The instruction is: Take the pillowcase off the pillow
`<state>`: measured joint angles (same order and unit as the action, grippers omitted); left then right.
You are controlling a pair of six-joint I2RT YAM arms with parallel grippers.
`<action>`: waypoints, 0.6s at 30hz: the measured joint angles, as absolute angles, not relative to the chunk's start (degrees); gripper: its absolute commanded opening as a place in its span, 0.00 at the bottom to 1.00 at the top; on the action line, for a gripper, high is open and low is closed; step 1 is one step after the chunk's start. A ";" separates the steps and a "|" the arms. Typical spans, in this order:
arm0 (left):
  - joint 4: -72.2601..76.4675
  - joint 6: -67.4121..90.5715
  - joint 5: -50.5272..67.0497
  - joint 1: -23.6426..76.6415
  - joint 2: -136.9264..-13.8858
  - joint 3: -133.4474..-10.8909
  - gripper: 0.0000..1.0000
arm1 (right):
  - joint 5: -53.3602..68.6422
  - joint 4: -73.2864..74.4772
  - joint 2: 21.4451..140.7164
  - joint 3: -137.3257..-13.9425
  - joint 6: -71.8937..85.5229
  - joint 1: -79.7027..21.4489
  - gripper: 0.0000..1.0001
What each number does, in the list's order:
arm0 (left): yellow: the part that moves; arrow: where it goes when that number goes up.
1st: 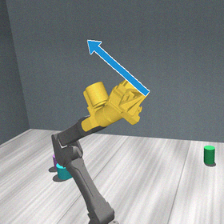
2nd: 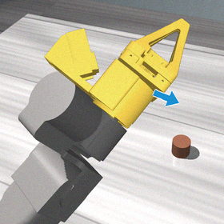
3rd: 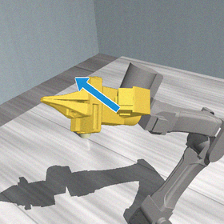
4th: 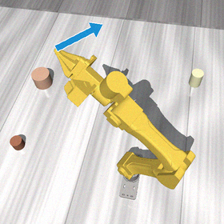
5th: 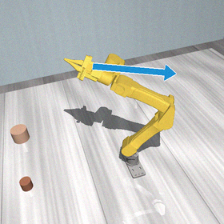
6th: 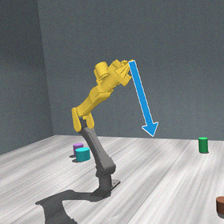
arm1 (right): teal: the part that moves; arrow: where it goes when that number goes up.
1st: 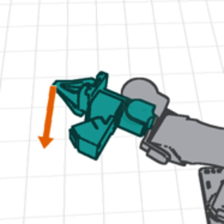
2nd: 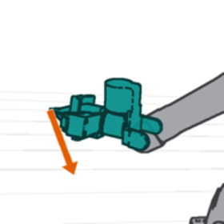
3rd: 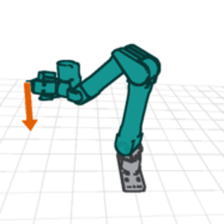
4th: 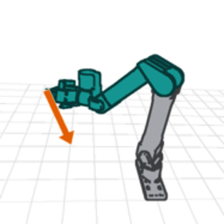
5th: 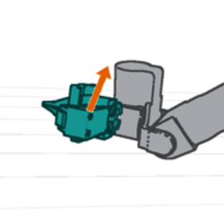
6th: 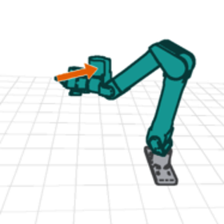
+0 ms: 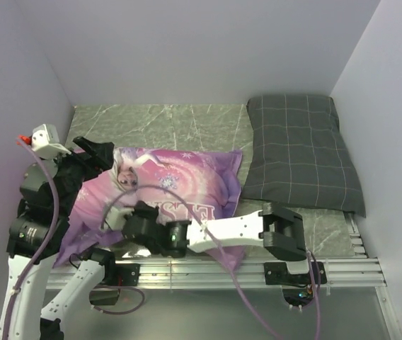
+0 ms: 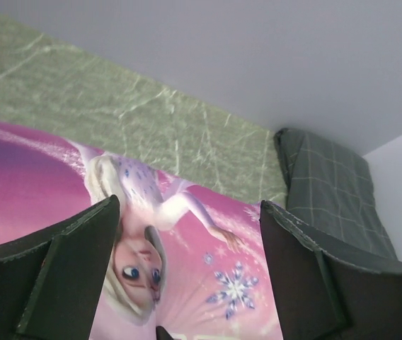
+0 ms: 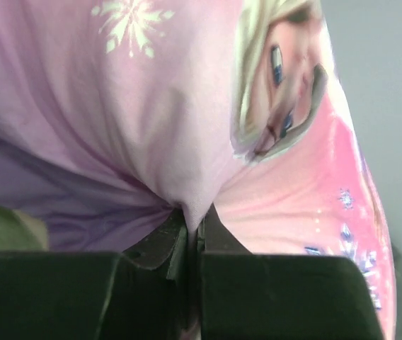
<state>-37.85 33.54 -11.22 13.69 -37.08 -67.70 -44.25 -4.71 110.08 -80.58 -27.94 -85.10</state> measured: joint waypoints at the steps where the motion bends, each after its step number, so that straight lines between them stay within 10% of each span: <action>1: -37.76 32.99 -10.68 13.69 -37.10 -68.99 0.85 | -42.17 -0.56 109.78 -83.85 -26.35 -84.25 0.00; 10: -36.32 30.37 -7.38 13.69 -38.46 -79.94 0.84 | -13.23 24.73 107.24 -111.72 -6.55 -66.76 0.00; 18: -34.63 30.79 -5.52 13.69 -38.33 -73.84 0.83 | 21.50 20.58 113.34 -109.38 14.63 -38.92 0.00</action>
<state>-34.63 30.79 -5.52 13.69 -38.33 -73.84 21.50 20.58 113.34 -109.38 14.63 -38.92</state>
